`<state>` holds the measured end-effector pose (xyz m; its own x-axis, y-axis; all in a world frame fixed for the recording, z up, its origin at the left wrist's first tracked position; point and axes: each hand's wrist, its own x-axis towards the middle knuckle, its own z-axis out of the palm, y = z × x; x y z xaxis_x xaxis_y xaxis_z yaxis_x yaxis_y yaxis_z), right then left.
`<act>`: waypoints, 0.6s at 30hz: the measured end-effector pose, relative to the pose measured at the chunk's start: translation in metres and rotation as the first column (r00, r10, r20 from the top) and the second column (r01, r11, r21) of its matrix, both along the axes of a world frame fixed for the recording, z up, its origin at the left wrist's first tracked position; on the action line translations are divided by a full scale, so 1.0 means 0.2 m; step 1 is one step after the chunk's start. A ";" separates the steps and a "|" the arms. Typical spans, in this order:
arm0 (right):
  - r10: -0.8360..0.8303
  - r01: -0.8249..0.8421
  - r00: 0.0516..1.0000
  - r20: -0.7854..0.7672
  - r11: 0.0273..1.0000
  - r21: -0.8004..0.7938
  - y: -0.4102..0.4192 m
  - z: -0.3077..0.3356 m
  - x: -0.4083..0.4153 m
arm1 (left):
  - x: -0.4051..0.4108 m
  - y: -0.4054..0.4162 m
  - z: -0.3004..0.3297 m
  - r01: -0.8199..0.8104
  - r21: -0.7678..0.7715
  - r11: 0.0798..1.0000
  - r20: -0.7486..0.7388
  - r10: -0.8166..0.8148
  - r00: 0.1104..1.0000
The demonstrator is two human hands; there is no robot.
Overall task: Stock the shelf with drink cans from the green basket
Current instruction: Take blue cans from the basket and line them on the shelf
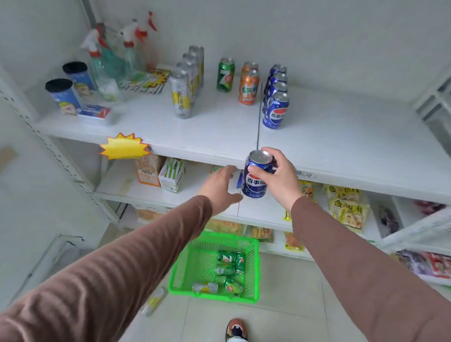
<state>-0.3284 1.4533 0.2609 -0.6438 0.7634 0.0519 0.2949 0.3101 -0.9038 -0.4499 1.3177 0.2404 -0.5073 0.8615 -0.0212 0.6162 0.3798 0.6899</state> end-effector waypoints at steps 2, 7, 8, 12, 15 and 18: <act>-0.035 0.036 0.999 -0.027 0.999 0.031 0.10 0.05 0.01 | 0.00 0.09 0.05 0.014 0.028 1.000 -0.019 -0.014 1.000; -0.068 0.070 0.997 -0.038 0.997 0.043 0.36 0.05 -0.01 | 0.01 0.35 0.09 0.026 0.034 0.999 -0.032 -0.025 0.999; -0.062 0.064 0.997 -0.038 0.997 0.035 0.41 0.04 -0.02 | 0.00 0.40 0.08 0.018 0.030 0.999 -0.030 -0.018 0.999; -0.031 0.033 0.999 -0.038 0.999 0.030 0.59 -0.01 -0.08 | -0.04 0.58 0.06 -0.010 -0.006 1.000 -0.040 0.010 0.999; -0.025 0.025 0.997 -0.068 1.000 -0.005 0.70 -0.04 -0.13 | -0.07 0.68 0.05 -0.034 -0.019 0.999 -0.039 0.033 0.999; -0.002 0.000 0.996 -0.094 1.000 -0.023 0.77 -0.05 -0.18 | -0.11 0.75 0.02 -0.059 -0.013 0.998 -0.045 0.058 0.997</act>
<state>-0.3646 1.6075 0.2500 -0.6364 0.7655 0.0951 0.2080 0.2890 -0.9345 -0.4713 1.4673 0.2453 -0.5576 0.8301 -0.0092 0.6227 0.4255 0.6566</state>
